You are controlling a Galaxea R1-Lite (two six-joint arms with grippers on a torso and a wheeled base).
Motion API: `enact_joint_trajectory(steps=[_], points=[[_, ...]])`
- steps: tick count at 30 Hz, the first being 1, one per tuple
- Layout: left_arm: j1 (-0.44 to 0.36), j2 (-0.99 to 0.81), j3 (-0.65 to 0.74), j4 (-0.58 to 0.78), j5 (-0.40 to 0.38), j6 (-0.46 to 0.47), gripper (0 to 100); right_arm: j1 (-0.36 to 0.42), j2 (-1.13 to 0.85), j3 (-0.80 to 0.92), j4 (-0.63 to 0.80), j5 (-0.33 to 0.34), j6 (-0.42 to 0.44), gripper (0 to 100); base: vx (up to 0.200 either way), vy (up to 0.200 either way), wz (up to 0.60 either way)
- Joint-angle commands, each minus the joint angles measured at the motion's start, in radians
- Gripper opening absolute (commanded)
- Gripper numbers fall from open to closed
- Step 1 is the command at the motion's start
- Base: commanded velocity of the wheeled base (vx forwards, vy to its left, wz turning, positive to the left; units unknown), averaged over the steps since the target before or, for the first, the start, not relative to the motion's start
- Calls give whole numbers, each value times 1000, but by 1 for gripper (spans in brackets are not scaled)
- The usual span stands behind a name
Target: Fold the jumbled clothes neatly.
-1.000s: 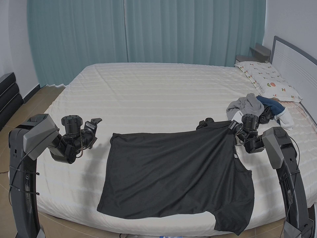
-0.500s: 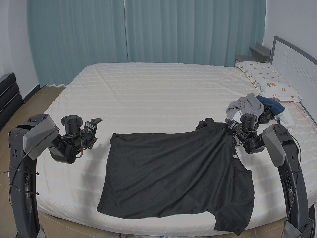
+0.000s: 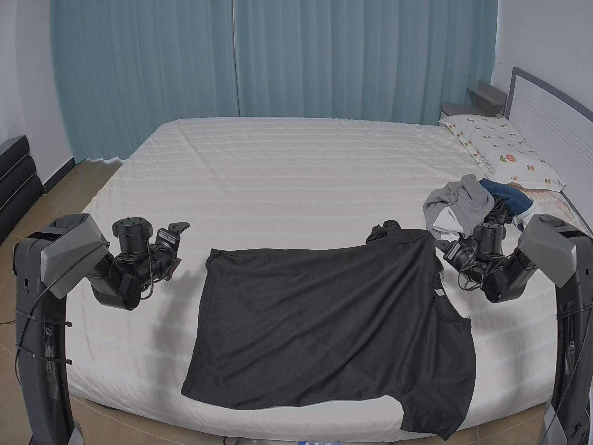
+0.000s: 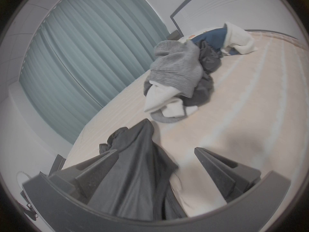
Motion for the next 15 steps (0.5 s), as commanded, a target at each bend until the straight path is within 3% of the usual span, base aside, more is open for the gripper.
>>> enact_joint_trajectory(steps=[1,5,10,15], points=[[-35,-83,97,-29,0,8,100,-7,-313,430,-103,58,49,100,-200,0,0],[-89,-119,133,-23,9,10,100,6,-384,643,-238,110,147,100,-200,0,0],[-132,-166,200,-20,9,10,100,-4,-384,824,-350,159,171,100,-200,0,0],[-138,-231,351,-31,20,20,100,-35,-350,937,-465,289,194,100,-200,0,0]])
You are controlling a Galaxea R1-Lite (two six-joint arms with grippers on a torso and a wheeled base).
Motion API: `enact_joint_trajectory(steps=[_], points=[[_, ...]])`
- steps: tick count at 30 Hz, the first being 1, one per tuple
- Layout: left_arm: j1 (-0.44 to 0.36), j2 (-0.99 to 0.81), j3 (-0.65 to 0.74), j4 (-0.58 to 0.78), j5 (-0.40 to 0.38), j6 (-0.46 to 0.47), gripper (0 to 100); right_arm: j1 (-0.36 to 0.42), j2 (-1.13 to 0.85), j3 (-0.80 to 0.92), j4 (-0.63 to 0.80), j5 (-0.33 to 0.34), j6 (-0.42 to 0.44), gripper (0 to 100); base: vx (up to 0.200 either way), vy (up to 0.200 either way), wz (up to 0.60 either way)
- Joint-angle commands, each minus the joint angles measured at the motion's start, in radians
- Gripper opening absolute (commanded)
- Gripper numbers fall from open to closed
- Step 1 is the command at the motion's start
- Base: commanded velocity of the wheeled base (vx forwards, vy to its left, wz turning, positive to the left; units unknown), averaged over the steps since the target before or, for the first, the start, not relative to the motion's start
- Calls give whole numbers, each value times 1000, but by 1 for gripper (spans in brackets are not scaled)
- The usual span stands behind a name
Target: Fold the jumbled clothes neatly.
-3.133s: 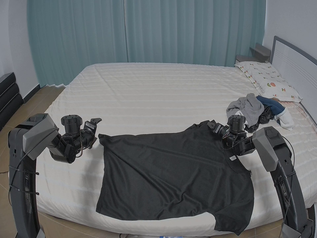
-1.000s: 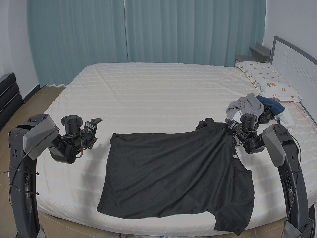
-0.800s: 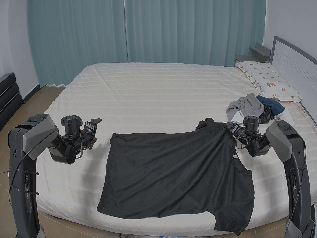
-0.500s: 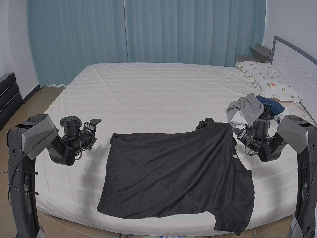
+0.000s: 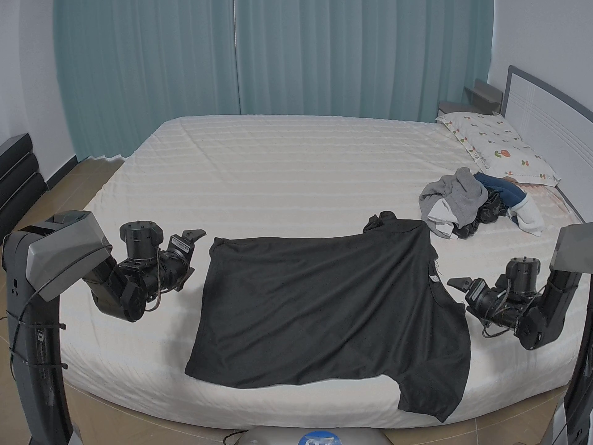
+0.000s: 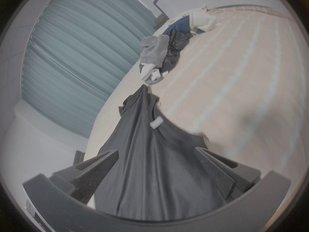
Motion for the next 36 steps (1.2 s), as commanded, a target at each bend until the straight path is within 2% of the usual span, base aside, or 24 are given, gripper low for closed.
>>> enact_joint_trajectory(steps=[1,6,9,12,13,15,21,27,31,36], points=[[-52,-128,212,-11,14,11,100,-27,-58,218,-158,121,50,100,-200,0,0],[-55,-122,387,-98,22,34,100,-21,-38,258,-196,128,50,100,-200,0,0],[-56,-117,467,-180,22,53,100,-13,-32,272,-196,129,48,100,0,0,0],[-75,-123,539,-196,31,169,100,8,-22,287,-198,129,47,100,0,0,0],[-75,-123,542,-196,32,175,100,10,-20,287,-198,129,47,100,0,0,0],[-90,-117,582,-199,71,235,100,26,-9,287,-198,129,47,100,0,0,0],[-118,-82,566,-195,106,246,100,29,18,292,-217,128,48,100,0,0,0],[-118,-27,524,-201,120,352,100,46,84,315,-322,123,45,100,0,0,0],[-116,-8,464,-201,154,350,100,53,90,318,-325,120,41,100,0,0,0],[-130,5,462,-199,154,350,100,53,90,315,-325,121,41,100,0,0,0]])
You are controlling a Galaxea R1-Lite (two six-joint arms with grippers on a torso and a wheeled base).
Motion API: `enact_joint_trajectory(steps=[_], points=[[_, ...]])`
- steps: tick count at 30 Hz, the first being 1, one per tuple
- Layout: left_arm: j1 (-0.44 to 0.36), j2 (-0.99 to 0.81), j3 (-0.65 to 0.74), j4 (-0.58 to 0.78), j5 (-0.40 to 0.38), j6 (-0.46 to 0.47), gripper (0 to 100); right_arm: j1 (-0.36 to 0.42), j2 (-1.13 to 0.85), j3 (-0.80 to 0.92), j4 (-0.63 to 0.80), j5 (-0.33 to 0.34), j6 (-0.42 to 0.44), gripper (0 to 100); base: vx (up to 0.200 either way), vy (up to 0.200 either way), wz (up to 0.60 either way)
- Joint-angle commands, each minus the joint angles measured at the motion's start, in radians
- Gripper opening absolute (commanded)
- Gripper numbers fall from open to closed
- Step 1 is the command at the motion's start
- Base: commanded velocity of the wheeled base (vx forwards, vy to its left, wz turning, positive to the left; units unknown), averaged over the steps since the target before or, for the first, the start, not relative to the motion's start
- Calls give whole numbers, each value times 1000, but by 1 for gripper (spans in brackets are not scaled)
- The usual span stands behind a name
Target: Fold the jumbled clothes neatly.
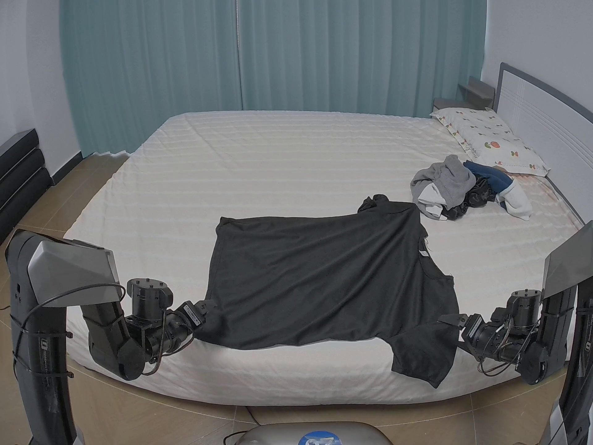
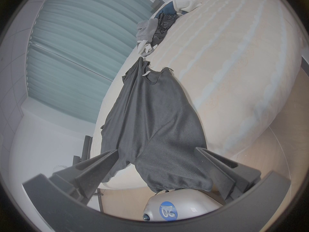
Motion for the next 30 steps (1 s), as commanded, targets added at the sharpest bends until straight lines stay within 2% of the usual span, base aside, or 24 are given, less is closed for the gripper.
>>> enact_joint_trajectory(steps=[1,2,9,17,22,30], points=[[-12,32,-10,2,2,1,100,2,17,-1,-10,0,0,100,0,0,0],[-21,40,-4,0,3,7,0,2,17,-1,-10,0,0,100,0,0,0],[-22,35,38,11,8,24,0,-2,11,2,-10,-3,-3,100,0,0,0],[36,23,91,-5,66,23,0,-13,3,14,-8,-8,-8,100,0,0,0],[53,-15,110,-5,68,16,0,-12,14,30,-8,-8,-34,100,0,0,0],[45,31,102,-24,60,23,0,1,80,3,-8,-8,-45,100,0,0,0]])
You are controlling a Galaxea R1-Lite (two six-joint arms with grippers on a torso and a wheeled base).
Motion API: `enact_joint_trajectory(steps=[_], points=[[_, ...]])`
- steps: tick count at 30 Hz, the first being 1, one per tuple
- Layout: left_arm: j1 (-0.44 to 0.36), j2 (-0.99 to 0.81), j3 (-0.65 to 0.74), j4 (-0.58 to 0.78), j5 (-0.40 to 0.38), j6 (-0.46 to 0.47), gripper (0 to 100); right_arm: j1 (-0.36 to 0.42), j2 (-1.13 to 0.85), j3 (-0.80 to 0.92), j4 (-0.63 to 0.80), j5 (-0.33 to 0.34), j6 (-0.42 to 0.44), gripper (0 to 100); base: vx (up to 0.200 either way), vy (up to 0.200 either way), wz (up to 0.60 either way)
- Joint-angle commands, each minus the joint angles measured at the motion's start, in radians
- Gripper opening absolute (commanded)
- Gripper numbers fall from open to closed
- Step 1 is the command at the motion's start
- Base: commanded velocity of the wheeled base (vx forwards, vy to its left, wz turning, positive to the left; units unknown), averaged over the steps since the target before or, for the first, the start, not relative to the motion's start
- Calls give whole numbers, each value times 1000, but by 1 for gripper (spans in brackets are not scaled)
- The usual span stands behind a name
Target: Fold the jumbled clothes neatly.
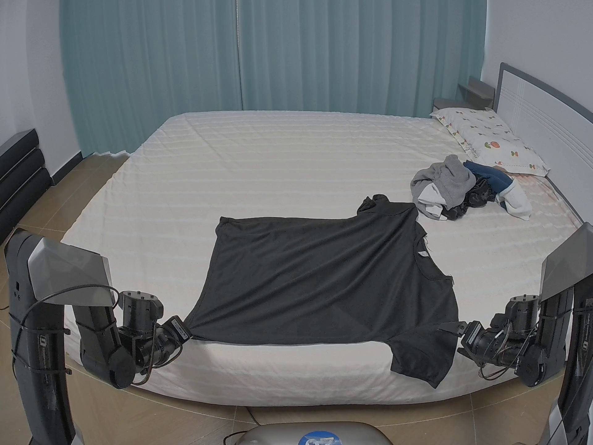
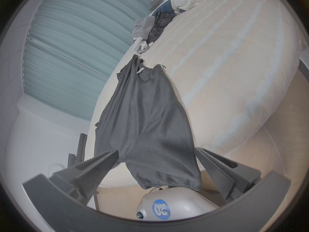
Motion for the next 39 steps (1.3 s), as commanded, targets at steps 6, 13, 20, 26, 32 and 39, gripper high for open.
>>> enact_joint_trajectory(steps=[6,13,20,26,32,39], points=[[-1,24,8,-34,-6,-7,0,11,68,-32,-8,-2,-19,100,0,0,0],[5,22,-4,-34,-22,-11,0,11,92,-35,-8,-4,-65,100,0,0,0],[4,22,-6,-33,-22,-11,0,25,115,-49,-8,-49,-81,0,0,0,0],[4,22,-4,-33,-22,-10,0,28,104,-15,-8,-98,-110,0,0,0,0],[2,24,2,-34,-21,-5,0,14,69,82,-10,-87,-165,0,0,0,0],[4,24,31,-34,-10,30,0,-4,72,161,-8,-2,-306,0,0,0,0]])
